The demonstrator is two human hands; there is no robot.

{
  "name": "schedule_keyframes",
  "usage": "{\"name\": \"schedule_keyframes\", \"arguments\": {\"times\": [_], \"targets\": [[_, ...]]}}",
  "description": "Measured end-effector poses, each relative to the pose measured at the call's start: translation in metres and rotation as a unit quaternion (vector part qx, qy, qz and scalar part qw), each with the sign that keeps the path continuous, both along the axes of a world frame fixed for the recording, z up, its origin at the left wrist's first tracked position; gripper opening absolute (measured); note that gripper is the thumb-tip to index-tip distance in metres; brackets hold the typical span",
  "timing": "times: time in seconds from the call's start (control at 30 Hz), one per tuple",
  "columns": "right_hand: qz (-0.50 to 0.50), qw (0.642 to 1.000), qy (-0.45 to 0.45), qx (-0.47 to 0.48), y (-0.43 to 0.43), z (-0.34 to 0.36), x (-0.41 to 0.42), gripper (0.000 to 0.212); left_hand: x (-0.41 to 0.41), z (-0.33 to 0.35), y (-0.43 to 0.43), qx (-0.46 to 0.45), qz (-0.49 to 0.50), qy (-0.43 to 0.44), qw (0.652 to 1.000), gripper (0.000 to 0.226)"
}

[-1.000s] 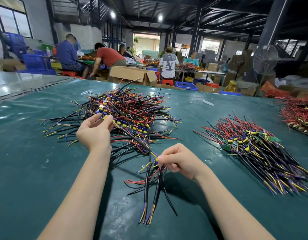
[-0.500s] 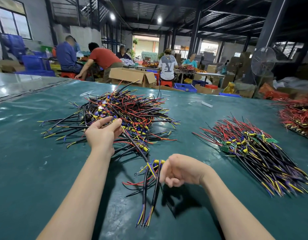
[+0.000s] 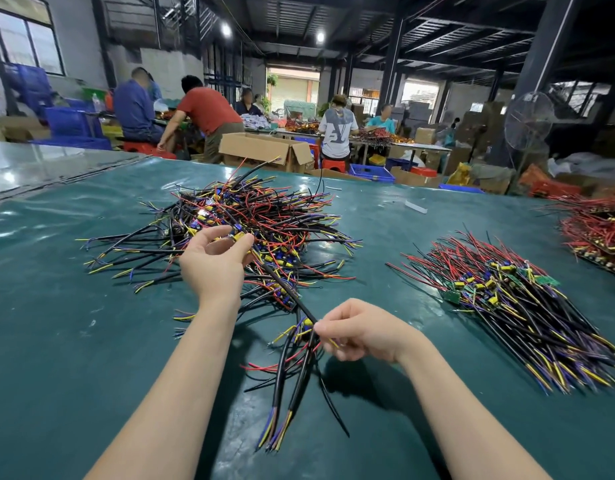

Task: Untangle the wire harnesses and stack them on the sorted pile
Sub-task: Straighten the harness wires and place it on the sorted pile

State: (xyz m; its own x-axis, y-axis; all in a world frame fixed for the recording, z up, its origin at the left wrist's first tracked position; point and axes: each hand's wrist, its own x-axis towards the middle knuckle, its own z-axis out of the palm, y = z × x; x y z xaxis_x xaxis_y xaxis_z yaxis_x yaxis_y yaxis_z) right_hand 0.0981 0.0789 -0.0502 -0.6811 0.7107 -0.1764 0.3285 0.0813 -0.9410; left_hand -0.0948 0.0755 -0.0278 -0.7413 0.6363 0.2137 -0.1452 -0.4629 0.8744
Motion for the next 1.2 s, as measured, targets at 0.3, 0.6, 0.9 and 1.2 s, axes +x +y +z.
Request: {"name": "schedule_keyframes", "arguments": {"times": [0.3,0.6,0.9,1.2], "targets": [[-0.230,0.971,0.040,0.054,0.014,0.001,0.039,0.029,0.029,0.002,-0.006,-0.013,-0.123,0.028,0.992,0.056],[-0.194,0.948,0.055,0.245,0.005,0.008,-0.014,0.033,0.053,-0.012,-0.007,-0.052,-0.095,0.203,0.973,0.071],[-0.185,0.967,0.065,0.162,0.007,0.000,-0.004,0.030,0.029,-0.011,-0.001,-0.045,-0.197,0.121,0.972,0.028],[-0.157,0.969,-0.009,0.193,0.005,0.003,-0.001,0.023,-0.019,-0.019,0.008,-0.020,-0.009,0.004,1.000,0.076]]}}
